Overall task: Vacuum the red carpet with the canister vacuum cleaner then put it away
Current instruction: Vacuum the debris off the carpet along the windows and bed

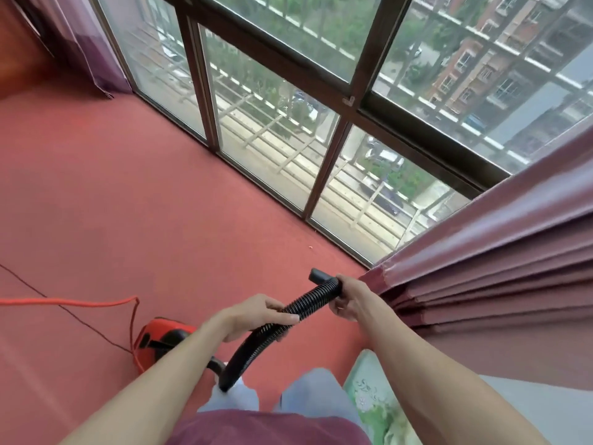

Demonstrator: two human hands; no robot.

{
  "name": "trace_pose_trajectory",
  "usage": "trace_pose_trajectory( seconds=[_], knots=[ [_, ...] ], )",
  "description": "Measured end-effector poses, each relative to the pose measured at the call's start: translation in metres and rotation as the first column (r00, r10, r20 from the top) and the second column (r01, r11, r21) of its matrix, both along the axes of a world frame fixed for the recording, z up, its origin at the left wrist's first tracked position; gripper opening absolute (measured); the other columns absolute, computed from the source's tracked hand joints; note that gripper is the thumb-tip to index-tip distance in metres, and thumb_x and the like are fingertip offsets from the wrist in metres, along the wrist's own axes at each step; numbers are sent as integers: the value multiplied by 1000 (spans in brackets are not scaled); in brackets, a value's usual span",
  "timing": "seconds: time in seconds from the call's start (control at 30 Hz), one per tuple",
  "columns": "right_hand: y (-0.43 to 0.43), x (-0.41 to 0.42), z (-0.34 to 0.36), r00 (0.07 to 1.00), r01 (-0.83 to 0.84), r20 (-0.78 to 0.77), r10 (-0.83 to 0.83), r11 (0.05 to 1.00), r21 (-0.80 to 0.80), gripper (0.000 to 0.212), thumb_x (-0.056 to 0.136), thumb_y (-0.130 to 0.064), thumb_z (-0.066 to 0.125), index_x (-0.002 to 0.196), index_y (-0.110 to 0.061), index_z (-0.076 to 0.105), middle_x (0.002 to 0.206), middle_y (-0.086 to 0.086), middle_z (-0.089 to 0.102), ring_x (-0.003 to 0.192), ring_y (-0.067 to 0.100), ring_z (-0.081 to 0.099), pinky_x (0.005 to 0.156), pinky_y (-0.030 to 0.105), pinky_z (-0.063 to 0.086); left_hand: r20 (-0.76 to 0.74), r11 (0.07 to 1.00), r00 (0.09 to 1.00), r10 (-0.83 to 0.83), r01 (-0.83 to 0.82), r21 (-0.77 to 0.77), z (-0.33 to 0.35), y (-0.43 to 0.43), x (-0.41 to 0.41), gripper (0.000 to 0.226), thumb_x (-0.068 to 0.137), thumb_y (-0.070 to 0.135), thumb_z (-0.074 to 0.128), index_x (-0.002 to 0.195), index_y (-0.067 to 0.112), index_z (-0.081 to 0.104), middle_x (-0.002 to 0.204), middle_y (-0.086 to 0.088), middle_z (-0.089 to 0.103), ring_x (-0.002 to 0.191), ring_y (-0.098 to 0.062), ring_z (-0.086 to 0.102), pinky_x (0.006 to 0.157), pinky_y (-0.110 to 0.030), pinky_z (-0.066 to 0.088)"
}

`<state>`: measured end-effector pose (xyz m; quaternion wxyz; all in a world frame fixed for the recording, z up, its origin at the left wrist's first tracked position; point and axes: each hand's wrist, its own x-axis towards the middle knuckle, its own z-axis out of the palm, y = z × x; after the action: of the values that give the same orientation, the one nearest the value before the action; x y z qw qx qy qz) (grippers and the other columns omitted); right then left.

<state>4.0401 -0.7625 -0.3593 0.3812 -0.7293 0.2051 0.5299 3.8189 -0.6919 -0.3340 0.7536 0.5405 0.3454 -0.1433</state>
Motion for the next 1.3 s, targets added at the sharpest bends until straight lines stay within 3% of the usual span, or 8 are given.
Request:
trace_pose_trajectory(
  seconds=[0.2, 0.37, 0.47, 0.6, 0.8, 0.93, 1.1, 1.3],
  knots=[
    [33, 27, -25, 994, -101, -45, 99, 993, -63, 29, 93, -22, 60, 69, -16, 45, 56, 1, 40, 42, 9, 28, 40, 14, 35, -48, 991, 990, 129, -130, -10, -22, 15, 22, 18, 86, 36, 78, 83, 18, 75, 77, -7, 70, 74, -18, 63, 76, -28, 50],
    [66, 66, -50, 957, -268, -140, 253, 959, -96, 30, 90, -18, 58, 63, -15, 47, 48, 1, 39, 48, 10, 25, 52, 19, 35, -145, 954, 943, 299, -292, 69, -40, 26, 61, 21, 83, 37, 80, 82, 17, 77, 73, -6, 70, 71, -19, 62, 74, -29, 48],
    [81, 88, -61, 922, -367, -175, 346, 924, -107, 30, 89, -20, 59, 63, -15, 45, 52, 1, 40, 44, 10, 28, 42, 15, 37, -192, 932, 912, 362, -346, 112, -46, 22, 84, 32, 85, 36, 78, 91, 4, 76, 76, -6, 68, 70, -16, 59, 69, -24, 45],
    [92, 113, -85, 880, -460, -191, 434, 880, -116, 24, 88, -25, 62, 68, -17, 50, 41, -1, 43, 34, 9, 34, 40, 14, 36, -270, 913, 873, 407, -379, 153, -58, 12, 107, 30, 81, 47, 78, 91, 19, 78, 75, 4, 63, 72, -13, 55, 70, -27, 41],
    [100, 120, -138, 878, -475, -140, 458, 869, -137, 15, 86, -27, 68, 83, -15, 59, 49, 0, 51, 27, 11, 43, 33, 18, 38, -338, 865, 797, 501, -461, 195, -83, -11, 123, 29, 82, 50, 76, 79, 21, 73, 60, 9, 54, 58, -11, 50, 59, -25, 37],
    [90, 116, -183, 921, -389, -70, 383, 907, -162, 14, 90, -19, 61, 79, -13, 55, 40, 2, 51, 24, 13, 43, 39, 20, 39, -382, 844, 753, 536, -482, 235, -113, -17, 123, 31, 82, 53, 73, 88, 22, 77, 57, 13, 53, 53, -5, 49, 52, -21, 35],
    [79, 107, -250, 945, -327, -59, 322, 923, -203, 23, 88, -22, 63, 108, -10, 62, 94, 11, 66, 68, 24, 62, 57, 30, 47, -466, 878, 745, 477, -423, 222, -164, -15, 125, 36, 83, 53, 70, 88, 19, 76, 65, 4, 56, 60, -13, 52, 55, -27, 34],
    [67, 90, -332, 949, -313, -94, 300, 928, -201, 35, 92, -19, 57, 121, 2, 57, 92, 19, 62, 79, 31, 62, 63, 35, 54, -519, 876, 709, 478, -424, 228, -233, -15, 112, 39, 79, 56, 73, 85, 17, 77, 74, -6, 73, 70, -21, 66, 60, -29, 43]
  ],
)
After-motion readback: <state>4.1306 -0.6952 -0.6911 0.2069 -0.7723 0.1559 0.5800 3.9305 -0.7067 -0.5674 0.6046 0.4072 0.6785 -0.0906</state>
